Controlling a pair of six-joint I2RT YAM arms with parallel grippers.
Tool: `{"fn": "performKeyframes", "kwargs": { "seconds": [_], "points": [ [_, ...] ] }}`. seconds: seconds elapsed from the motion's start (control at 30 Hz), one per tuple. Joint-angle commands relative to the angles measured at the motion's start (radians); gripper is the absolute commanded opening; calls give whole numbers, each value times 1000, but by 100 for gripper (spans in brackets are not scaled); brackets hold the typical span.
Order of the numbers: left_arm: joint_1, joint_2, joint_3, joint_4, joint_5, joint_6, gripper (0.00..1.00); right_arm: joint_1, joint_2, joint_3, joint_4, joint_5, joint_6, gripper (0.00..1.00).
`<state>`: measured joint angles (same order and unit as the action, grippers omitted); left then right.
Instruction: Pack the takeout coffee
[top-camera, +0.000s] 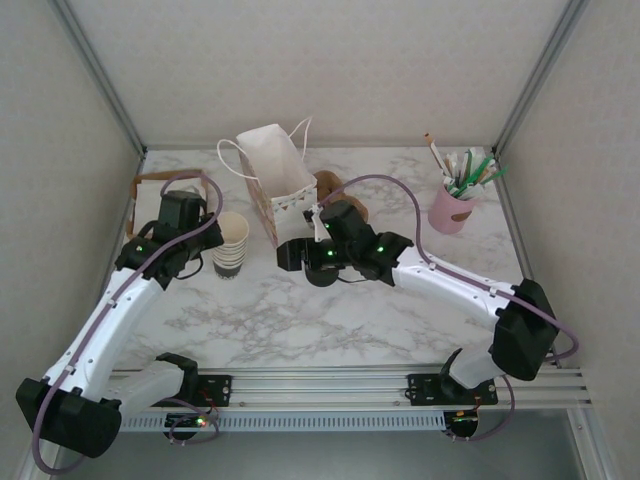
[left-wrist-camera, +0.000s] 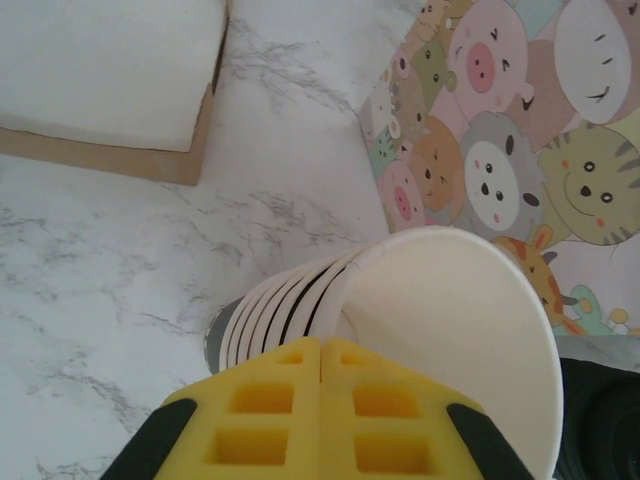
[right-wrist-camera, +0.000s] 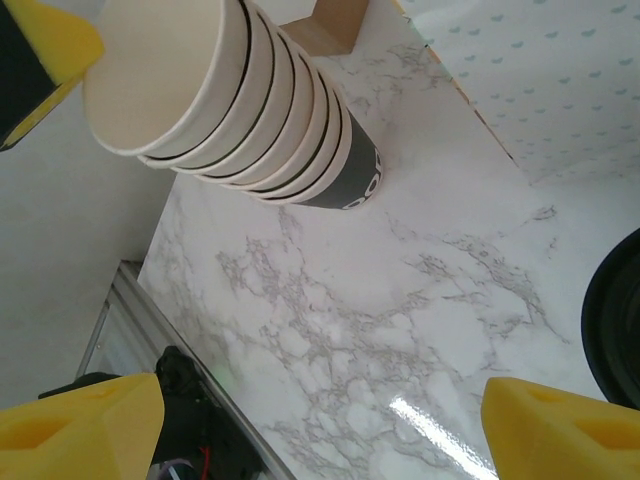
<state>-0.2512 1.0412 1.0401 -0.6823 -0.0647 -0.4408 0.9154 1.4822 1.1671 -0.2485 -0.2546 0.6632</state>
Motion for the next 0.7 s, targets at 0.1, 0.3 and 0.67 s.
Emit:
{"fn": "performKeyframes", "kwargs": {
  "seconds": [0.1,0.3,0.67],
  "points": [
    [19,-26,-19,-36,-72,-17,22,10,33,49,14,18,17,83],
    [20,-38,35,-80,-105,3,35,10,68,76,12,15,34,82],
    [17,-49,104,-160,-77,65,51,24,156,118,109,-14,140,78]
  ]
}}
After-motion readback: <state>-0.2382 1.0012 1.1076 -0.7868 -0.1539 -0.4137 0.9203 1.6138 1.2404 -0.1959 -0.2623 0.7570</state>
